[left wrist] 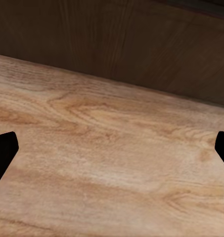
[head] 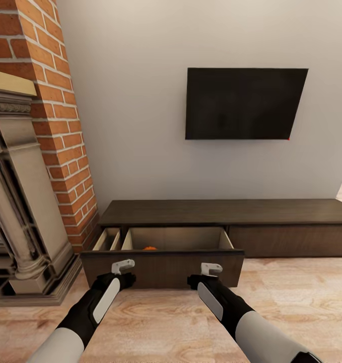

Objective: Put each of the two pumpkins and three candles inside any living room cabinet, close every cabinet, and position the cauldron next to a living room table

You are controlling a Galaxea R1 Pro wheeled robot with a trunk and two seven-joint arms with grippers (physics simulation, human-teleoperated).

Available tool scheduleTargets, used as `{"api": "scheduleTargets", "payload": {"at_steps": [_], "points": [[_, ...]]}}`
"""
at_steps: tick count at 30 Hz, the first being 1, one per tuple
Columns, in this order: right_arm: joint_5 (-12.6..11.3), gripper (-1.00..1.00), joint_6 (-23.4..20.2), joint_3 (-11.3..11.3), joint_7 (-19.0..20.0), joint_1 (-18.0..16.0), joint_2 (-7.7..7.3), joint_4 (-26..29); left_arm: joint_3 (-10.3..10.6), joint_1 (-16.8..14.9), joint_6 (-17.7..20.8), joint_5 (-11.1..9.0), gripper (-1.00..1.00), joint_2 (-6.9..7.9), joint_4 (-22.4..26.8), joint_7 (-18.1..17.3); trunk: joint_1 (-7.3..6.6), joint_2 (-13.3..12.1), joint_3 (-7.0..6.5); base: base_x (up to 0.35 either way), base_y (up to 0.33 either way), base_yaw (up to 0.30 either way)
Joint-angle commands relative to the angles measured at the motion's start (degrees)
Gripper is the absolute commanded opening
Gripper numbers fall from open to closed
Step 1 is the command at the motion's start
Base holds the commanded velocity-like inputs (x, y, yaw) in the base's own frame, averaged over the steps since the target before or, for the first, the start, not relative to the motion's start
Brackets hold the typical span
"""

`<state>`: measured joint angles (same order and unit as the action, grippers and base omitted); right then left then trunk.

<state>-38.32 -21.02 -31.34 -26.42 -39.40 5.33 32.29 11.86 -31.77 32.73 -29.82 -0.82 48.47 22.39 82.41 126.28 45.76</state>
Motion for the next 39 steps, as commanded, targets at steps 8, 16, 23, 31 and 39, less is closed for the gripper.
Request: {"api": "scheduleTargets", "payload": {"at_steps": [8,16,23,31,39], "points": [[0.0,1.00,8.4,-0.5,2.8,0.2,-0.48,-0.3,1.7,0.0,-6.5,1.7,1.00,-0.25,-2.8,0.6,1.75,3.3,1.50,0.000,0.000,0.000],[0.2,1.00,22.5,-0.9,2.8,2.3,-0.30,-2.3,4.7,0.0,-22.2,3.3,1.00,-0.57,-13.2,0.5,3.51,6.5,2.94,0.000,0.000,0.000],[2.3,1.00,23.6,-1.0,3.1,5.5,-0.24,-3.0,6.3,0.1,-27.0,3.3,1.00,-0.74,-16.9,0.5,5.05,9.3,4.20,0.000,0.000,0.000],[3.1,1.00,36.7,-1.0,3.1,9.9,-0.35,-3.1,7.2,0.2,-34.1,3.5,1.00,-0.76,-22.0,0.4,6.81,12.5,5.63,0.000,0.000,0.000],[3.3,1.00,41.0,-1.0,3.2,10.7,-0.51,-3.1,9.1,0.2,-38.2,3.6,1.00,-0.76,-22.2,0.4,8.56,15.7,7.07,0.000,0.000,0.000]]}}
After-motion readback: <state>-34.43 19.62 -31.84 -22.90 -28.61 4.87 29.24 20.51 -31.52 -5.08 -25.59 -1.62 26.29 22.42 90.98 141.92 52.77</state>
